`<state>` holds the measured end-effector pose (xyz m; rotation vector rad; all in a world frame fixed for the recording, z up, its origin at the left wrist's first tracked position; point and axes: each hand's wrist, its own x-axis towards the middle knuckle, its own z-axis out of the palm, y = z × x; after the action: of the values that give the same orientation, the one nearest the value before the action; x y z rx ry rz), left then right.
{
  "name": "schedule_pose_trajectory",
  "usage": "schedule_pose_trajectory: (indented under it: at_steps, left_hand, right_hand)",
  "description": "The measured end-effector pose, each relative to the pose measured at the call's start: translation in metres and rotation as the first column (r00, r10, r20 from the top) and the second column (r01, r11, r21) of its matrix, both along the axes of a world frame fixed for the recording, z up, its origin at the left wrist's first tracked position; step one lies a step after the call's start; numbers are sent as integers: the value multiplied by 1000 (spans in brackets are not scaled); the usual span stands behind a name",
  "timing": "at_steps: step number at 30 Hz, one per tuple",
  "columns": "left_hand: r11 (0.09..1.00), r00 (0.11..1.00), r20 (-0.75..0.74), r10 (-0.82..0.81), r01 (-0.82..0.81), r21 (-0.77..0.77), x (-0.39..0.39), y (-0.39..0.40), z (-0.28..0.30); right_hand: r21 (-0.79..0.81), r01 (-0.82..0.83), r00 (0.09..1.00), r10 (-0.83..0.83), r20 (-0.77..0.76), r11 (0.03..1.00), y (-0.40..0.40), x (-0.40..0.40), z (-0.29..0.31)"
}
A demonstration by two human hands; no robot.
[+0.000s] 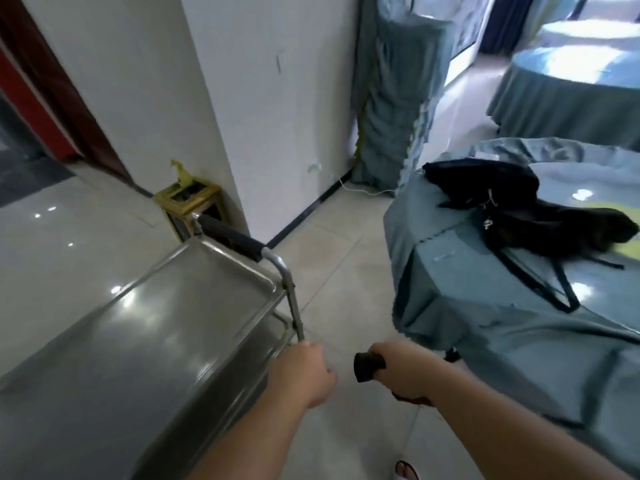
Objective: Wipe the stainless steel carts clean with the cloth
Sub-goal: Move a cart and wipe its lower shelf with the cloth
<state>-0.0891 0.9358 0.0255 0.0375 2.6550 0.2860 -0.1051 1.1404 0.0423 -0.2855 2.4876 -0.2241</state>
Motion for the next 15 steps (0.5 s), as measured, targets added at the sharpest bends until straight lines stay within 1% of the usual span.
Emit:
schedule_pose_trajectory:
  at_steps: [4, 7, 9, 11, 13, 15]
  left_hand:
    - [997, 997, 16, -79, 79, -15, -70, 68, 12]
    - [994, 995, 13, -100, 101, -43, -121, 111, 20]
    - [995, 996, 22, -90, 90, -32, -151, 136, 21]
    - [999, 997, 58, -53, 53, 12, -174, 152, 19]
    - [999, 994, 103, -24, 19, 49, -194, 161, 16]
    - [999, 993, 121, -9, 3, 51, -217, 161, 11]
  right_hand:
    - [32, 64, 997, -62, -49, 997, 72, -57, 3]
    - [31, 90, 995, -88, -52, 995, 118, -97, 2]
    - [42, 90, 995, -89, -37, 995, 142, -125, 0]
    - [37, 96, 995, -95, -31, 995, 158, -152, -2]
    - [13, 114, 993, -114, -43, 993, 167, -180, -3]
    - [-25, 123, 991, -124, -56, 992, 167, -208, -6]
